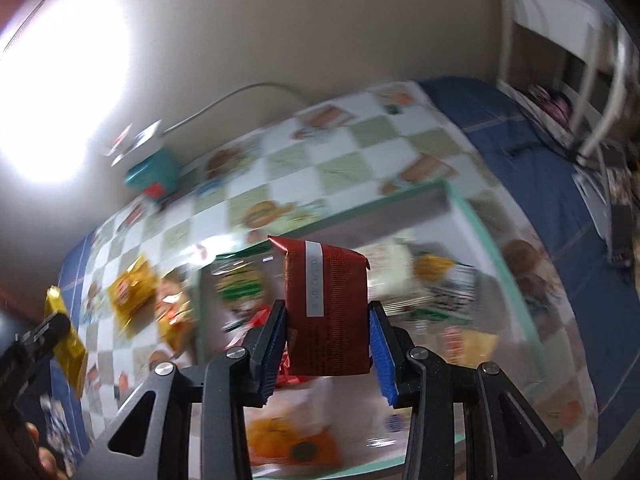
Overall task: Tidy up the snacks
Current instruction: 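Lift and carry the yellow biscuit pack and red wafer pack over the box, then lower both packs into the box and open both tools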
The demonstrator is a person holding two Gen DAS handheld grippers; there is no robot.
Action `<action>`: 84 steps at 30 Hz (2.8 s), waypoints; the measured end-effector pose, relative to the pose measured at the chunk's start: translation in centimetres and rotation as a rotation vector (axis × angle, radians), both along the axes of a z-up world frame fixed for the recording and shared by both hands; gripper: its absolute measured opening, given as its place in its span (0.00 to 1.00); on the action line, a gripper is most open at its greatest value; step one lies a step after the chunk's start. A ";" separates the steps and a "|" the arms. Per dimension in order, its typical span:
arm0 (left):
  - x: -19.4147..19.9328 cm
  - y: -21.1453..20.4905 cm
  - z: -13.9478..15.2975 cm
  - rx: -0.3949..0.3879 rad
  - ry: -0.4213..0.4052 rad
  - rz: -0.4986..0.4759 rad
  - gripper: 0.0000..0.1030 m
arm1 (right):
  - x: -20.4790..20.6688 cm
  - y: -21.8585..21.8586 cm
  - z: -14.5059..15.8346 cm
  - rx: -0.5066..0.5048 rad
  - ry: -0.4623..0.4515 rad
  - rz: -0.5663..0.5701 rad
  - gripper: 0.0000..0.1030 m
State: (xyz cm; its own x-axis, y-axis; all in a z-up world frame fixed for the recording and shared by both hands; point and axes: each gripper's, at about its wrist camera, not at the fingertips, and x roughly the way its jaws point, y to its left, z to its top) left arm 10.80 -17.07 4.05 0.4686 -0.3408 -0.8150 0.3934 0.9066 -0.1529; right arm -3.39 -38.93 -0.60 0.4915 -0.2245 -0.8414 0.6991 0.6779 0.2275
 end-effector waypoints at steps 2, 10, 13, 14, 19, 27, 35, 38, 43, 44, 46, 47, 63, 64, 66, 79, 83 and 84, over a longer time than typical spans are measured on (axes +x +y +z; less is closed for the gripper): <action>-0.7 -1.2 -0.2 0.006 0.001 -0.025 0.59 | -0.9 -1.3 -0.2 -0.008 0.012 -0.038 0.41; -2.8 -6.3 -1.2 0.021 0.012 -0.138 0.59 | -3.3 -5.8 -1.2 -0.016 0.038 -0.141 0.41; -3.3 -8.3 -2.0 0.041 0.020 -0.179 0.59 | -3.5 -7.1 -1.6 -0.007 0.030 -0.164 0.41; -3.5 -8.9 -2.3 0.047 0.023 -0.188 0.59 | -3.5 -7.4 -1.8 -0.006 0.032 -0.170 0.41; -4.1 -12.1 -3.5 0.091 0.013 -0.246 0.59 | -2.9 -8.3 -2.5 -0.005 0.041 -0.173 0.41; -4.4 -16.0 -5.8 0.129 0.007 -0.311 0.59 | -1.4 -9.2 -2.9 -0.031 0.051 -0.159 0.41; -3.6 -17.1 -7.6 0.142 0.033 -0.320 0.59 | -0.4 -10.1 -4.3 -0.027 0.084 -0.155 0.41; -3.4 -17.3 -8.1 0.147 0.042 -0.321 0.59 | -0.3 -10.4 -4.7 -0.021 0.092 -0.158 0.41; -3.4 -17.5 -8.5 0.151 0.061 -0.334 0.59 | 0.0 -10.3 -4.8 -0.022 0.090 -0.150 0.41; -3.4 -17.5 -8.6 0.153 0.061 -0.335 0.59 | 0.0 -10.3 -4.8 -0.020 0.088 -0.148 0.41; -3.4 -17.5 -8.7 0.158 0.064 -0.334 0.59 | -0.1 -10.3 -4.9 -0.015 0.085 -0.152 0.41; -3.4 -17.5 -8.7 0.160 0.064 -0.332 0.59 | -0.1 -10.4 -4.9 -0.012 0.084 -0.155 0.41; -2.7 -17.2 -9.6 0.188 0.109 -0.312 0.66 | 0.3 -10.2 -5.0 -0.011 0.103 -0.141 0.52; -2.7 -17.1 -9.6 0.188 0.115 -0.311 0.66 | 0.3 -10.2 -5.0 -0.011 0.102 -0.141 0.53; -2.7 -17.0 -9.4 0.185 0.117 -0.311 0.67 | 0.3 -10.2 -4.8 -0.009 0.094 -0.136 0.54; -1.4 -15.2 -7.2 0.119 0.122 -0.261 0.70 | -0.2 -10.3 -3.4 0.030 0.008 -0.138 0.64; -0.9 -14.5 -7.0 0.107 0.130 -0.240 0.70 | -0.4 -10.5 -3.8 0.045 0.013 -0.149 0.64; -0.7 -14.4 -7.0 0.104 0.132 -0.236 0.70 | -0.5 -10.6 -3.8 0.046 0.012 -0.153 0.64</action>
State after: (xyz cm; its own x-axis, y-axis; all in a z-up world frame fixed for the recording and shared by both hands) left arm 10.07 -31.44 -2.94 0.2737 -0.3391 -0.9000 0.5778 0.8061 -0.1280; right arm -3.91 -49.50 -4.43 0.4446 -0.2569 -0.8581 0.7962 0.5523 0.2471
